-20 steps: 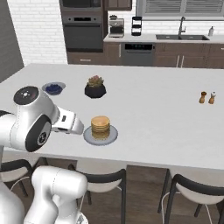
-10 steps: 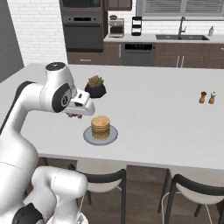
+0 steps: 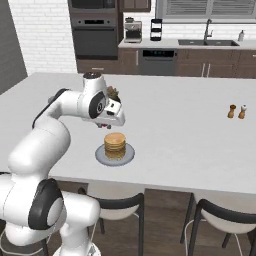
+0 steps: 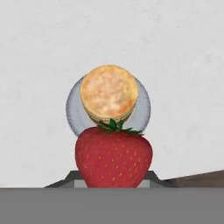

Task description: Take the strawberry from the fridge and place it on top of the pancake, located on the dining counter.

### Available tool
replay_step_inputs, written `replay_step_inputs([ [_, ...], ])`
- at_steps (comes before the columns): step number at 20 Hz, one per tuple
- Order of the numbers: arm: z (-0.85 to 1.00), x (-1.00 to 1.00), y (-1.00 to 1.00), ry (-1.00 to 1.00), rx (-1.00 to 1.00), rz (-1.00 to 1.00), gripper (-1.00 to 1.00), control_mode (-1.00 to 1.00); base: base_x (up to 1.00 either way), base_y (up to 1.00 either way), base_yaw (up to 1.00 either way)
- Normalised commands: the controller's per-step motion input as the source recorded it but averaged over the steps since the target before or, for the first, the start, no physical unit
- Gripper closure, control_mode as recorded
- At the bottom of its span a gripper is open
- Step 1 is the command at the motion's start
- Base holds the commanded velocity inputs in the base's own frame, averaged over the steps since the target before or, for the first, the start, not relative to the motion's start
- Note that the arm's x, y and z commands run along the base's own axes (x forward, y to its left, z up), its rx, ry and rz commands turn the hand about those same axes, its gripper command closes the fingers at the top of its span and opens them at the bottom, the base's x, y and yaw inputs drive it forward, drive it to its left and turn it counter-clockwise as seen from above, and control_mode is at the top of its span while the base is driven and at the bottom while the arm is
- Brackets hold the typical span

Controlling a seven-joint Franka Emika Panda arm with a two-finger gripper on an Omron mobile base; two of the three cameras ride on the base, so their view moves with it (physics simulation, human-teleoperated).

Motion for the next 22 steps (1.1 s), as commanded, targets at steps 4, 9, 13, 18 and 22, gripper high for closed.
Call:
replay_step_inputs([
  [4,-0.72,0.73,0.02,-0.14,-0.02,0.0,1.0,-1.0,0.0,0.0,0.0],
  [9,-0.51,0.72,0.02,0.01,0.0,0.0,1.0,-1.0,0.0,0.0,0.0],
  [13,-0.31,0.32,-0.01,0.07,0.0,0.0,1.0,-1.0,0.0,0.0,0.0],
  [18,-0.29,0.0,-0.01,0.05,0.0,0.0,1.0,-1.0,0.0,0.0,0.0],
  [22,-0.26,0.0,-0.05,0.03,0.0,0.0,1.0,-1.0,0.0,0.0,0.0],
])
